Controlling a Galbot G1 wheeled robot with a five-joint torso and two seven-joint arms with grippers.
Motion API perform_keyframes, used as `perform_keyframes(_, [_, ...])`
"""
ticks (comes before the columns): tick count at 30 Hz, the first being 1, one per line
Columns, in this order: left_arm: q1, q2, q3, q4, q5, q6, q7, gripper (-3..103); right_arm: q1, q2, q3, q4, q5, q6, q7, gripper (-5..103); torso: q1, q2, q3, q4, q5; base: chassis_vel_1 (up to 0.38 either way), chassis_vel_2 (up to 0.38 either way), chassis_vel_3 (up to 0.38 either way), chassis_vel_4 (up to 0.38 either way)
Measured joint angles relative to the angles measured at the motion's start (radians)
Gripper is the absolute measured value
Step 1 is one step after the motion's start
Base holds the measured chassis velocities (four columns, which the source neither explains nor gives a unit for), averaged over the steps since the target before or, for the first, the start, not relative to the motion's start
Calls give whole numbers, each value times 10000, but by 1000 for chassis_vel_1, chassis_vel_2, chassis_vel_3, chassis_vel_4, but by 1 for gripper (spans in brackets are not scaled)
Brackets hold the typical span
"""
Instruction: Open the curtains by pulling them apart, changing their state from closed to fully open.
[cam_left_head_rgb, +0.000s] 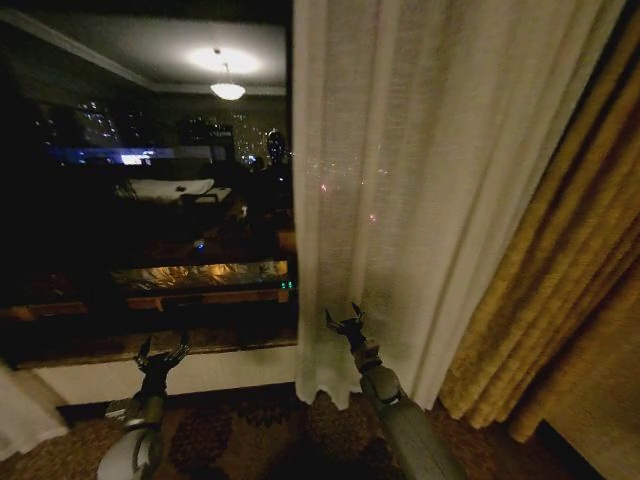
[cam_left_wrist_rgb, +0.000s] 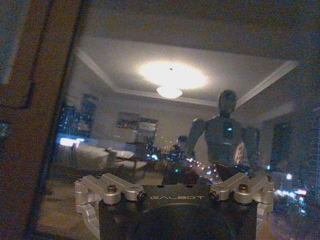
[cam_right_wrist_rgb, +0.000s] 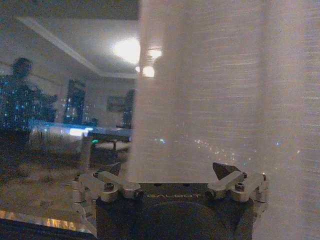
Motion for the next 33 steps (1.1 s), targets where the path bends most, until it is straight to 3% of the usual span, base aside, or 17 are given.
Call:
perform_keyframes(6, [0,0,1,0,0,0,0,100,21,14,-46,-61,-2,199,4,100,-2,1,-1,-4,2,81,52,-29,-91])
perform_keyframes(11, [0,-4,12,-1,0,0,4,100,51,-6,-62,-152,73,364,-496,100,-2,0,0,-12,6,-46,-55,51,47])
perform_keyframes(20, [0,-1,4,0,0,0,2,100,370,111,-340,-403,319,509,-735,100,-3,2,-1,-5,0,-14,9,15,-3])
perform_keyframes(33, [-2,-1,7,-1,0,0,2,100,1151,376,-932,-854,-92,421,528,100,3,-1,2,-7,3,-53,54,54,-49])
